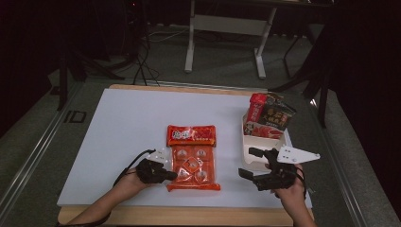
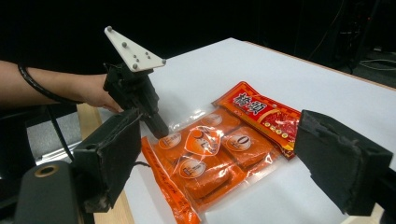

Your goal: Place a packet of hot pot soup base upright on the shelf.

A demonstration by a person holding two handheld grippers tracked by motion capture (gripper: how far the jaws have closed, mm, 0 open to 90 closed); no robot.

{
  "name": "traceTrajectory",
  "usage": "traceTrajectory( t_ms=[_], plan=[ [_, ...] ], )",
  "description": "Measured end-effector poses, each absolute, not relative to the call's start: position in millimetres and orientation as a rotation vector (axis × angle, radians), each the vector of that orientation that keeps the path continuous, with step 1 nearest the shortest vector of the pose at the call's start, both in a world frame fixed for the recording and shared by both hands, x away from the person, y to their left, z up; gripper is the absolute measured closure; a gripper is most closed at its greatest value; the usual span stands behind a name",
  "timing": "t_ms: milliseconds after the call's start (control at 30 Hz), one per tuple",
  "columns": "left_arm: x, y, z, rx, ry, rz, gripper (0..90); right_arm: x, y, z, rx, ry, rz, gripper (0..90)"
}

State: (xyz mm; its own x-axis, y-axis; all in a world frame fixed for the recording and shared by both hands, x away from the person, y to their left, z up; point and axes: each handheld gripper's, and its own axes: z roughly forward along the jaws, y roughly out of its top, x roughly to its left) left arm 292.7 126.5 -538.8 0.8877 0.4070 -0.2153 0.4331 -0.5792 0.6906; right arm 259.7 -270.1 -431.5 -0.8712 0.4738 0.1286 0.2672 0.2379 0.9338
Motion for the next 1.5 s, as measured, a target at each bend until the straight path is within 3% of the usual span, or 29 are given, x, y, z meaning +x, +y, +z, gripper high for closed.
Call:
traceTrajectory(
  t_ms=[100, 133, 267, 700, 967, 1500],
  plan=[
    [296.3, 133.4, -529.0, 2.191, 0.623, -0.054, 87.6, 259.2, -270.3, -431.3, 0.703, 2.323, 1.689, 14.8],
    [298.6, 136.4, -524.6, 2.168, 0.637, -0.063, 80.3, 259.2, -270.3, -431.5, 0.703, 2.32, 1.688, 14.9],
    [306.2, 145.0, -513.2, 2.12, 0.68, -0.048, 67.9, 259.5, -270.5, -432.1, 0.698, 2.311, 1.69, 14.8],
    [334.9, 169.4, -498.9, 1.999, 0.801, 0.053, 47.3, 259.0, -270.0, -432.1, 0.692, 2.303, 1.672, 14.8],
    [357.5, 174.9, -509.8, 1.954, 0.896, 0.06, 42.0, 259.3, -268.6, -433.5, 0.692, 2.298, 1.672, 14.8],
    [398.8, 168.5, -539.9, 1.978, 1.046, 0.079, 39.6, 257.6, -268.9, -434.3, 0.694, 2.296, 1.643, 14.4]
  ],
)
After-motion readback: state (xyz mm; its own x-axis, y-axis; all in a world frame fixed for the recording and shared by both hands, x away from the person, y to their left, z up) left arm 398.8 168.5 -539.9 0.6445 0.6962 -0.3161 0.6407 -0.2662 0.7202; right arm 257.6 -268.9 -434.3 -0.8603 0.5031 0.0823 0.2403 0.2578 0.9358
